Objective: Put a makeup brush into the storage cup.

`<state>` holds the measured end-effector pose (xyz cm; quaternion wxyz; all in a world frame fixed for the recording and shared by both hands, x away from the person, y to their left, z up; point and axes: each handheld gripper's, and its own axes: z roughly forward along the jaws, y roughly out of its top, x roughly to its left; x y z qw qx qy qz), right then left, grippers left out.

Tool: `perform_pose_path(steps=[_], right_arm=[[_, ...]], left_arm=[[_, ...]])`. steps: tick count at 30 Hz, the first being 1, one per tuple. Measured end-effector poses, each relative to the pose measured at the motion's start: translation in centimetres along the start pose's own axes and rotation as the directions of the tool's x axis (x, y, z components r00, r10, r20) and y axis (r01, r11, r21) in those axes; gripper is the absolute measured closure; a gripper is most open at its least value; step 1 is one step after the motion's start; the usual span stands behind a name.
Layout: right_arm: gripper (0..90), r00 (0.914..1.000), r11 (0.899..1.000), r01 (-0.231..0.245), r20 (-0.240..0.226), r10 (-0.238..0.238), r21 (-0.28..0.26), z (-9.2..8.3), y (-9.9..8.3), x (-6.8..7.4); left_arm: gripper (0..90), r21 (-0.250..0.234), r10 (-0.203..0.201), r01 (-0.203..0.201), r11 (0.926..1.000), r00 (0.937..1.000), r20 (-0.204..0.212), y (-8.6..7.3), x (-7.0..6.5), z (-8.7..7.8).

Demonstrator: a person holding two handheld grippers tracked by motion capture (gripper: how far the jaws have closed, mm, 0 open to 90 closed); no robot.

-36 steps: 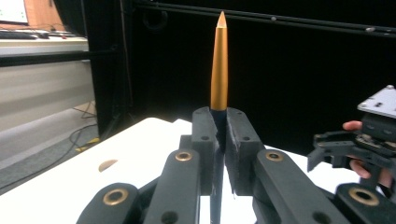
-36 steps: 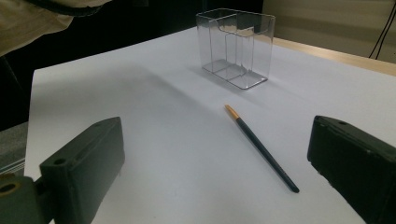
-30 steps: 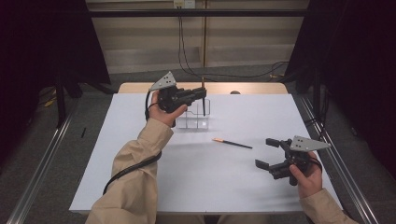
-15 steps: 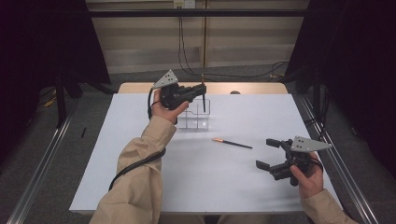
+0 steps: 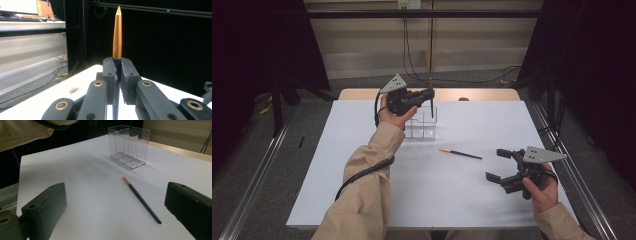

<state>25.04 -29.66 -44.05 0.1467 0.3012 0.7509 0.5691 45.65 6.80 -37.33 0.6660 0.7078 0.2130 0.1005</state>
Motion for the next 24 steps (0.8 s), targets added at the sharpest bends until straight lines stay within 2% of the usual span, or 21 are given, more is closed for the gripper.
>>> perform_pose_path(steps=[8,24], right_arm=[[3.6,1.0,1.0,-0.001,0.002,0.001,-0.003,0.0,0.0,-0.1],[3.6,1.0,1.0,0.006,-0.001,-0.006,-0.001,0.1,0.0,0.0]], left_arm=[[83.3,0.012,-0.007,0.008,0.9999,0.9996,-0.027,-0.6,0.5,0.5],[83.3,0.027,0.012,-0.01,0.9996,0.9977,-0.067,-1.2,0.8,0.6]])
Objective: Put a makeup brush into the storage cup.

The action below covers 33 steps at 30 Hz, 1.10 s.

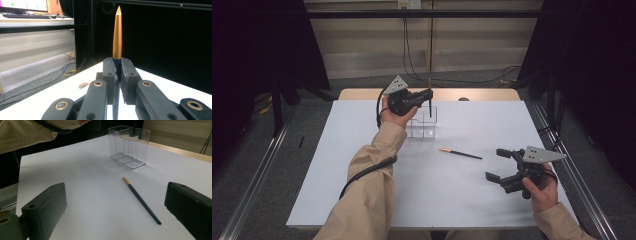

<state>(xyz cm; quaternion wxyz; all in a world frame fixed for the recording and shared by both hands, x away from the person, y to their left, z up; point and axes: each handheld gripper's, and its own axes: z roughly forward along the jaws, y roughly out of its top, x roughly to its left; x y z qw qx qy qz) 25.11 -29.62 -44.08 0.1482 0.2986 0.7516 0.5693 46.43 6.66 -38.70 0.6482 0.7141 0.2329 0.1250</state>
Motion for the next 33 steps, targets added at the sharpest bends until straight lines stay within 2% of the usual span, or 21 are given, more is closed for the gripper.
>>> perform_pose_path(steps=[22,33], right_arm=[[3.6,1.0,1.0,0.003,-0.001,-0.003,-0.002,-0.1,0.0,0.0],[3.6,1.0,1.0,0.007,-0.005,-0.007,-0.003,0.0,0.1,0.0]], left_arm=[[83.2,0.02,-0.003,0.003,0.9998,0.9999,-0.015,-1.6,-0.1,0.0],[83.2,0.025,-0.02,0.02,0.9995,0.9996,-0.022,-2.5,-0.1,0.0]])
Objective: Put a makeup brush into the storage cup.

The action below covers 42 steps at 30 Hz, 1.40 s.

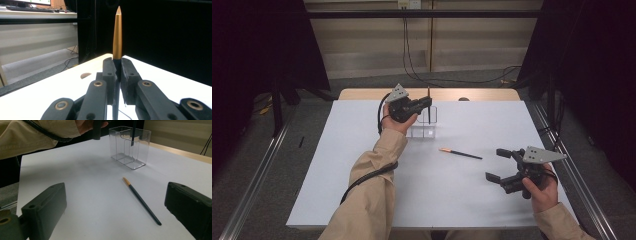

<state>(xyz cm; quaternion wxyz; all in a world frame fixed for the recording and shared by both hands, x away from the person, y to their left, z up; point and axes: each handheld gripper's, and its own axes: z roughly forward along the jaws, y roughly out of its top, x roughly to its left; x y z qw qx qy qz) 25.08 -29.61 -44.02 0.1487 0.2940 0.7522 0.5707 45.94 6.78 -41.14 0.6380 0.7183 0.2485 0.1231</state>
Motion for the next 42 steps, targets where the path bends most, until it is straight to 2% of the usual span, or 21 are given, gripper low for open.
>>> perform_pose_path(steps=[23,31,33,35,39,42], right_arm=[[3.6,1.0,1.0,0.003,0.001,-0.003,-0.005,-0.1,0.0,0.0],[3.6,1.0,1.0,0.005,-0.001,-0.005,-0.005,0.0,0.1,0.1],[3.6,1.0,1.0,0.007,-0.002,-0.007,-0.004,0.0,0.1,0.1],[3.6,1.0,1.0,0.008,-0.003,-0.008,-0.006,0.0,0.1,0.1],[3.6,1.0,1.0,0.008,-0.005,-0.008,-0.005,0.0,0.1,0.2],[3.6,1.0,1.0,0.007,-0.005,-0.007,-0.006,0.0,0.1,0.1]], left_arm=[[83.1,0.03,0.002,-0.001,0.9996,1.0,-0.002,-1.3,0.0,0.0],[82.0,0.021,-0.006,0.006,0.9998,0.9999,0.012,-1.2,-0.1,0.0],[75.8,0.015,-0.001,0.001,0.9999,0.9999,0.016,-1.2,-0.1,0.0],[64.1,0.03,0.015,-0.015,0.9995,0.9999,-0.003,-1.2,-0.1,0.0],[44.8,0.016,-0.022,0.022,0.9996,0.9997,0.001,-1.2,0.0,-0.1],[31.3,0.014,-0.027,0.027,0.9995,0.9996,-0.001,-1.1,0.0,-0.2]])
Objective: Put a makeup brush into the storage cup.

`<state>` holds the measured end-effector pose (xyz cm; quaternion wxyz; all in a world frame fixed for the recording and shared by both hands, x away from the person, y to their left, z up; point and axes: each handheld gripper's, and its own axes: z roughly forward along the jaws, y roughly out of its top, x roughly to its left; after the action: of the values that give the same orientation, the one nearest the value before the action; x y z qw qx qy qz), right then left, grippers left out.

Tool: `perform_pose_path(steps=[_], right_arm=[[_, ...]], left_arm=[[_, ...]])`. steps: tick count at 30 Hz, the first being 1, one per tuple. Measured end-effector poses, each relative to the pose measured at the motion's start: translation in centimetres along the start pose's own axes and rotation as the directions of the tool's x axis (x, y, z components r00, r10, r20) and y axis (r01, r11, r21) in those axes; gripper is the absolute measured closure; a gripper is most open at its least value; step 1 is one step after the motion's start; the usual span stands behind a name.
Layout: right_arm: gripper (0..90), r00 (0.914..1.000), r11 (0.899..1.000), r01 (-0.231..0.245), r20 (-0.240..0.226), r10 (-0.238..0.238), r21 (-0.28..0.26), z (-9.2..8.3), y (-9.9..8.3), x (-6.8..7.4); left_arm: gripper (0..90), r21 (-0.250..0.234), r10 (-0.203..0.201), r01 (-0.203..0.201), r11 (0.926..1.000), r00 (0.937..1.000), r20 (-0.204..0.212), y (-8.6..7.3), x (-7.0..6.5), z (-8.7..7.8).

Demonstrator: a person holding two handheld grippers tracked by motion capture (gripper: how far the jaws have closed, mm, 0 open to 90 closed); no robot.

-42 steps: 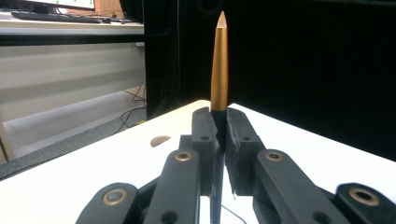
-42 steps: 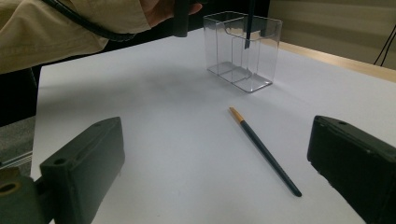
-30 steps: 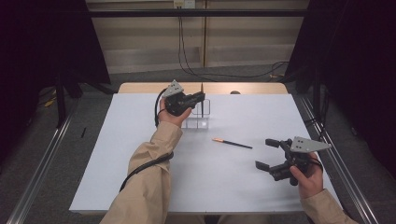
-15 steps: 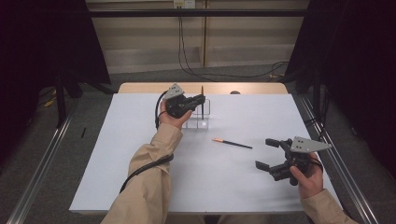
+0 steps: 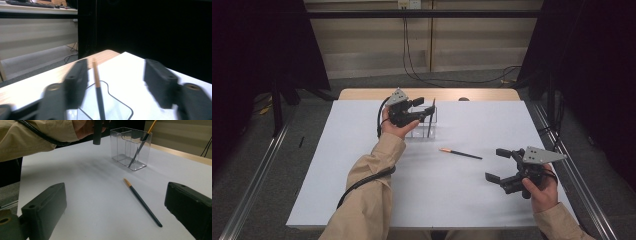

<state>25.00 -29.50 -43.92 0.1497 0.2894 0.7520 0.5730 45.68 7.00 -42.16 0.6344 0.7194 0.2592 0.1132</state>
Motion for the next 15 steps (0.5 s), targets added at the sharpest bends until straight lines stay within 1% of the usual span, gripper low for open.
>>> perform_pose_path(steps=[4,7,10,13,15], right_arm=[[3.6,1.0,1.0,0.002,0.0,-0.002,0.002,0.0,0.0,0.1],[3.6,1.0,1.0,0.004,0.001,-0.004,0.004,0.1,0.0,0.1],[3.6,1.0,1.0,0.003,0.0,-0.003,0.003,0.1,0.0,0.1],[3.6,1.0,1.0,0.003,-0.001,-0.003,0.005,0.1,0.0,0.1],[3.6,1.0,1.0,0.004,0.0,-0.004,0.006,0.1,0.0,0.1]], left_arm=[[23.7,-0.001,-0.004,0.004,1.0,1.0,-0.003,0.1,0.0,-0.3],[18.5,-0.01,-0.021,0.021,0.9997,0.9998,-0.001,0.2,-0.1,-0.6],[17.4,-0.012,-0.022,0.022,0.9997,0.9997,0.01,0.3,-0.1,-1.0],[15.7,-0.006,-0.011,0.011,0.9999,0.9998,0.015,0.4,-0.2,-1.5],[14.7,-0.013,-0.012,0.012,0.9998,0.9998,0.013,0.4,-0.3,-1.7]])
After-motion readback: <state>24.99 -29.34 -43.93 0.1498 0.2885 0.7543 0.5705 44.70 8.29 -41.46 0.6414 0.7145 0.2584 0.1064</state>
